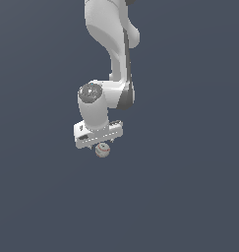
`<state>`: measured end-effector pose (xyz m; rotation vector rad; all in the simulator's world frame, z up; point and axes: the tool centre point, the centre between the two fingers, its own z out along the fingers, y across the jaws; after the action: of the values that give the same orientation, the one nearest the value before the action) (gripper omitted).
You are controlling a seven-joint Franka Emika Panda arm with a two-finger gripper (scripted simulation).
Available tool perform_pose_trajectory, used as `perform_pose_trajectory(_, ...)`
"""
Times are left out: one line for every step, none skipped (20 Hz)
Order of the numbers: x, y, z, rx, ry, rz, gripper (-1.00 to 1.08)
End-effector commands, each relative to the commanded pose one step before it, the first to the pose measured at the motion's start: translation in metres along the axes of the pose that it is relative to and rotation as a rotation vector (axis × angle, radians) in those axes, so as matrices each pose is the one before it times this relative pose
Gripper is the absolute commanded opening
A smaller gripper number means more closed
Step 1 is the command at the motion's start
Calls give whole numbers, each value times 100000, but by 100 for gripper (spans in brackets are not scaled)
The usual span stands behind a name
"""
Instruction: Pick up the object and move it to a goal position.
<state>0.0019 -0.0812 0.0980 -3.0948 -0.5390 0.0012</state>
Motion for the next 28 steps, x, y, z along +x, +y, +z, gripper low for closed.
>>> perform_pose_trajectory(9,-11,136,-4,18,-42,100)
perform_pose_trajectory(-8,8,197,0,0,0,100)
perform_pose_trajectory(1,-16,270,-4,6,-48,100)
perform_pose_trajectory(-17,14,352,0,0,0,100)
perform_pose_trajectory(-3,-22,422,-5,9,-68,100)
perform_pose_trajectory(-13,-9,498,-3,7,-48,100)
perform_pose_trajectory(-18,-7,569,-3,7,-48,100)
perform_pose_trajectory(-19,-7,589,-3,7,-48,100)
perform_pose_trajectory(-26,19,518,0,0,0,100)
perform_pose_trajectory(1,-19,434,-5,9,-68,100)
perform_pose_trajectory(-7,19,363,0,0,0,100)
perform_pose_trajectory(18,-7,280,-5,6,-48,100)
perform_pose_trajectory(17,21,207,0,0,0,100)
perform_pose_trajectory(27,22,127,0,0,0,100)
perform_pose_trajectory(31,19,56,0,0,0,100)
perform_pose_trajectory(14,8,10,0,0,0,100)
perform_pose_trajectory(0,0,0,0,0,0,-100)
perform_pose_trajectory(0,0,0,0,0,0,-100)
perform_pose_trajectory(0,0,0,0,0,0,-100)
perform_pose_trajectory(0,0,0,0,0,0,-100)
perform_pose_trajectory(0,0,0,0,0,0,-100)
perform_pose_trajectory(0,0,0,0,0,0,-100)
perform_pose_trajectory(0,0,0,0,0,0,-100)
perform_pose_trajectory(0,0,0,0,0,0,-100)
perform_pose_trajectory(0,0,0,0,0,0,-100)
perform_pose_trajectory(0,0,0,0,0,0,-100)
perform_pose_trajectory(-33,58,-74,-55,-4,81,-100)
perform_pose_trajectory(2,-26,-21,0,0,0,-100)
